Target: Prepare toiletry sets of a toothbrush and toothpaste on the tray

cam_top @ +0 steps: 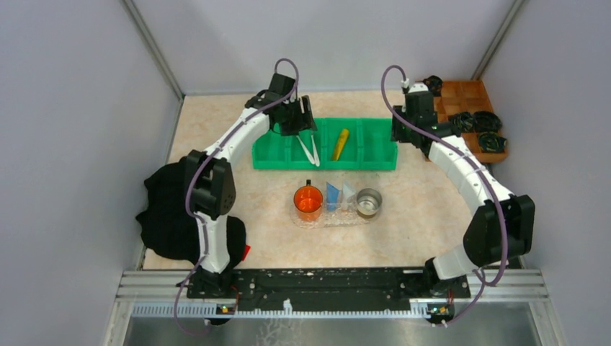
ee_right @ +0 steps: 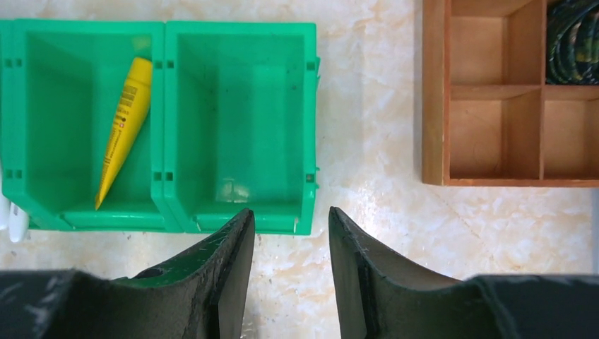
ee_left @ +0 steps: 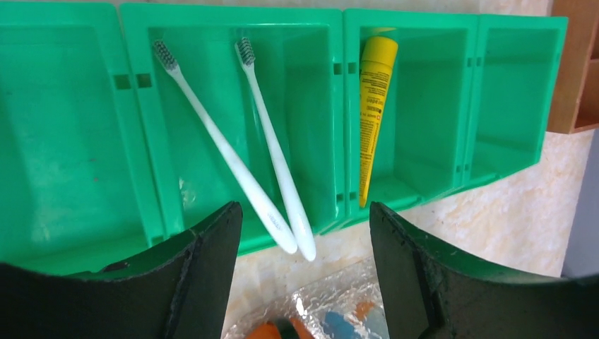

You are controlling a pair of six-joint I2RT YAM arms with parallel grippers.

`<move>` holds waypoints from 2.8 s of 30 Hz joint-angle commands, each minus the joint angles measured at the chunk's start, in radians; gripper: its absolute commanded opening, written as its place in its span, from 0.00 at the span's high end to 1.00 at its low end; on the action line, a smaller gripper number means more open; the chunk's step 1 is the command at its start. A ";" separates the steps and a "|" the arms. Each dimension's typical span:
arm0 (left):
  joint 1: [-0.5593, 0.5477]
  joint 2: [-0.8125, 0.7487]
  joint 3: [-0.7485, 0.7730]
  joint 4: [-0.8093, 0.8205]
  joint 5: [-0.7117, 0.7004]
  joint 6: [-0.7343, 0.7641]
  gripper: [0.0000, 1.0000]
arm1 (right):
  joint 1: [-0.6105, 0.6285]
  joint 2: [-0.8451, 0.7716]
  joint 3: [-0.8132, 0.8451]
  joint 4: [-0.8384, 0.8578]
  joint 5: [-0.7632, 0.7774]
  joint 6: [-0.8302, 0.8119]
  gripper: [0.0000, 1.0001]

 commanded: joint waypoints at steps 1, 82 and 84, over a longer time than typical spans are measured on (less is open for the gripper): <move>-0.025 0.079 0.088 -0.075 0.031 -0.033 0.28 | 0.012 -0.034 -0.022 0.028 -0.034 0.018 0.58; -0.004 0.365 0.136 0.042 0.037 -0.089 0.56 | 0.018 0.034 -0.129 0.138 -0.085 0.033 0.63; -0.004 0.373 0.145 0.039 0.035 -0.090 0.56 | 0.017 0.035 -0.127 0.137 -0.086 0.033 0.63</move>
